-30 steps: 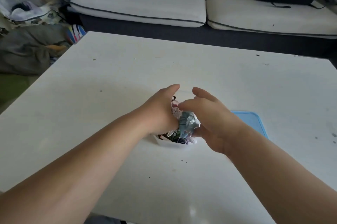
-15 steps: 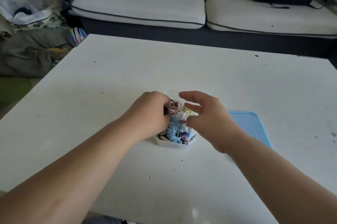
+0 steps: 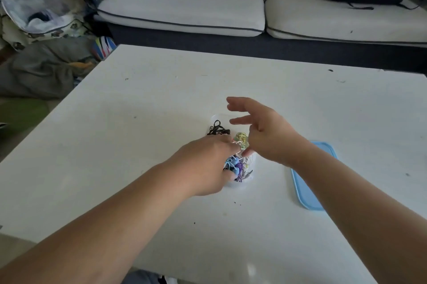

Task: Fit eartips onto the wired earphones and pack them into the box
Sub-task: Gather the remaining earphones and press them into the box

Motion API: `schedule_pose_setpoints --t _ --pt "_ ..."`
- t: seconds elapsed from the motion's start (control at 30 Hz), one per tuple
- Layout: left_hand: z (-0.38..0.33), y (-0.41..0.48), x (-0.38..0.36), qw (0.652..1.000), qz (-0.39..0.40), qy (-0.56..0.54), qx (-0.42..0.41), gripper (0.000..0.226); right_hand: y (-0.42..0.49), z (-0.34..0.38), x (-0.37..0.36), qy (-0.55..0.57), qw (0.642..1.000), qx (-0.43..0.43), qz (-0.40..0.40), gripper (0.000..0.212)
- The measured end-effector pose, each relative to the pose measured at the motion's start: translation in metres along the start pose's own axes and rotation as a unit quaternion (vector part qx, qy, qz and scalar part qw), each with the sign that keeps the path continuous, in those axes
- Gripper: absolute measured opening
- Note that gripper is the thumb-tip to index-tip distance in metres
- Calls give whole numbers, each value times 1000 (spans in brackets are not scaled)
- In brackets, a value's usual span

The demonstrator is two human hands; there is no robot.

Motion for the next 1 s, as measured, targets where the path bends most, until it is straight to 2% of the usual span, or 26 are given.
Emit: schedule_pose_setpoints --t 0.1,0.2,0.3,0.4,0.47,0.53,0.6,0.67,0.87,1.0 --pt "0 2 4 1000 -11 15 5 56 3 -7 5 -56 998 36 -7 81" --pt "5 7 3 999 -32 19 9 56 3 -15 14 -91 991 65 -78 72" --pt "6 12 4 996 -67 55 8 54 2 -32 29 -141 979 19 -147 40" --pt "4 10 7 992 -95 85 5 44 0 -51 31 -160 980 -64 -98 13" --pt "5 8 0 995 -65 70 11 28 0 -54 26 -167 981 -75 -68 7" --pt "5 8 -11 997 -29 77 9 29 -1 -57 18 -174 981 -77 -49 6" --pt "4 11 -20 996 -14 86 14 46 -2 -62 9 -177 980 -76 -48 5" --pt "1 15 -25 993 -17 113 19 55 -3 -65 6 -167 981 -68 -76 7" --pt "-4 19 -38 983 -55 168 48 63 -22 -70 31 -97 973 -76 -197 17" --pt "-17 15 -36 978 -51 188 77 69 -40 -89 62 -181 952 -107 -223 36"
Point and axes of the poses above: each hand's wrist, its own y-axis towards the middle knuckle, its own x-axis out of the back of the hand, z = x × y, the point moved 6 cm from there along y, towards the middle knuckle, and after that the axes turned 7 degrees about -z, right-handed, at the moved point
